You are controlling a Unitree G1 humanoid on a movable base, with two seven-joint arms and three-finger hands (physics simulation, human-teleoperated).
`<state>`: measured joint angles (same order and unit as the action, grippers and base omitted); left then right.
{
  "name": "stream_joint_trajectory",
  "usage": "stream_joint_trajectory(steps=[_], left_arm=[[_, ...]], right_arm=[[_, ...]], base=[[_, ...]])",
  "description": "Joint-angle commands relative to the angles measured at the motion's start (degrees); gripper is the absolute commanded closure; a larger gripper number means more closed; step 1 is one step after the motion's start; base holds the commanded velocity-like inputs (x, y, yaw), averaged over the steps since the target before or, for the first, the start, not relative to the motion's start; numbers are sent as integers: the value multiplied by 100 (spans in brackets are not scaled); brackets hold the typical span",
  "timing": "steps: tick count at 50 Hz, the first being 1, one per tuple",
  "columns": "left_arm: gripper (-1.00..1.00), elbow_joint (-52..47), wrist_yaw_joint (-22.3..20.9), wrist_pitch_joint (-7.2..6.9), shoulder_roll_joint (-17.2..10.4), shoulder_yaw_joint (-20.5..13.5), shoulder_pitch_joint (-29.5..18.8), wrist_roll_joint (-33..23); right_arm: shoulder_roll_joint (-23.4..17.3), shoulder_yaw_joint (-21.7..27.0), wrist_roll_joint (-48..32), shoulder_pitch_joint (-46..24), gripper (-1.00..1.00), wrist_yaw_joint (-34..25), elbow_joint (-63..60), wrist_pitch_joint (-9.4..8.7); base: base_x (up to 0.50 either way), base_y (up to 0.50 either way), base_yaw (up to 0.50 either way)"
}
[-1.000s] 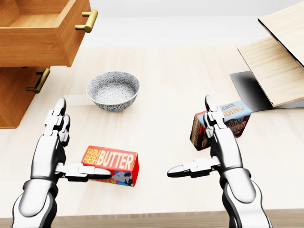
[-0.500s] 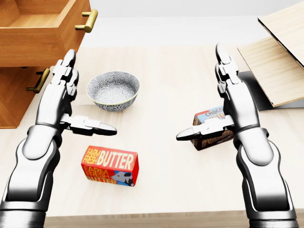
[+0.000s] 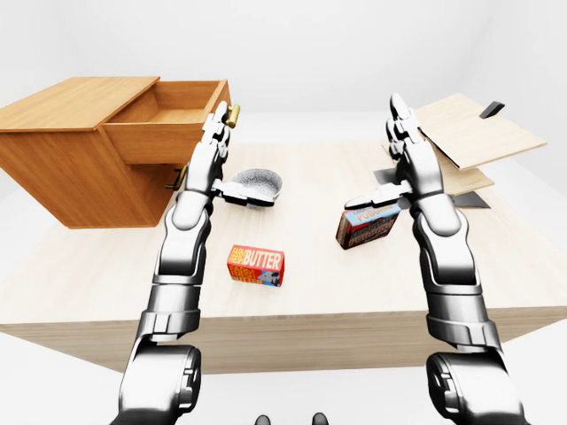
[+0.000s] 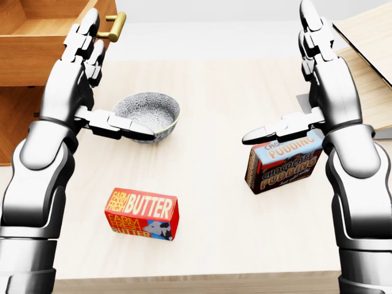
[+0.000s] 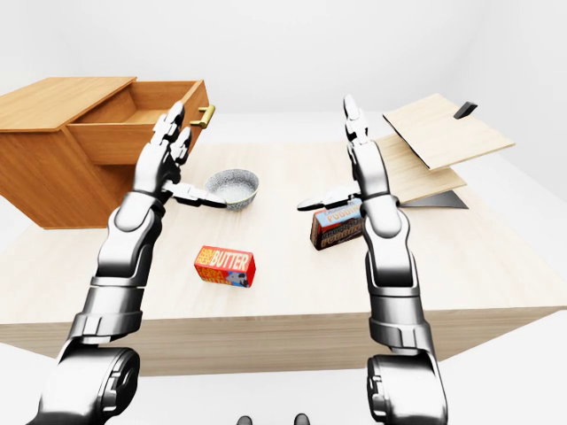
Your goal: Close the top drawer of the cabinet.
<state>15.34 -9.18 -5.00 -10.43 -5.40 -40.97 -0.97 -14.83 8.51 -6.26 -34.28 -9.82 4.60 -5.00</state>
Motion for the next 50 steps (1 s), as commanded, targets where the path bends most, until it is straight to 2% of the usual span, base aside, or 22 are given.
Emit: stream_joint_trajectory(steps=[1,16,50], left_arm=[[-100,-116,-26,0,-1,2,19,7],[-100,-193,-64,0,13,-6,89,91],[-100,-250,-142,0,30,3,158,27]], right_arm=[[-56,2,-11,-76,-100,-81,-63,0],[-26,5,17,-44,-100,-240,-429,0],[248,-194,-193,91,-100,-293,-659,0]], base=[[0,0,0],[0,0,0],[17,0,0]])
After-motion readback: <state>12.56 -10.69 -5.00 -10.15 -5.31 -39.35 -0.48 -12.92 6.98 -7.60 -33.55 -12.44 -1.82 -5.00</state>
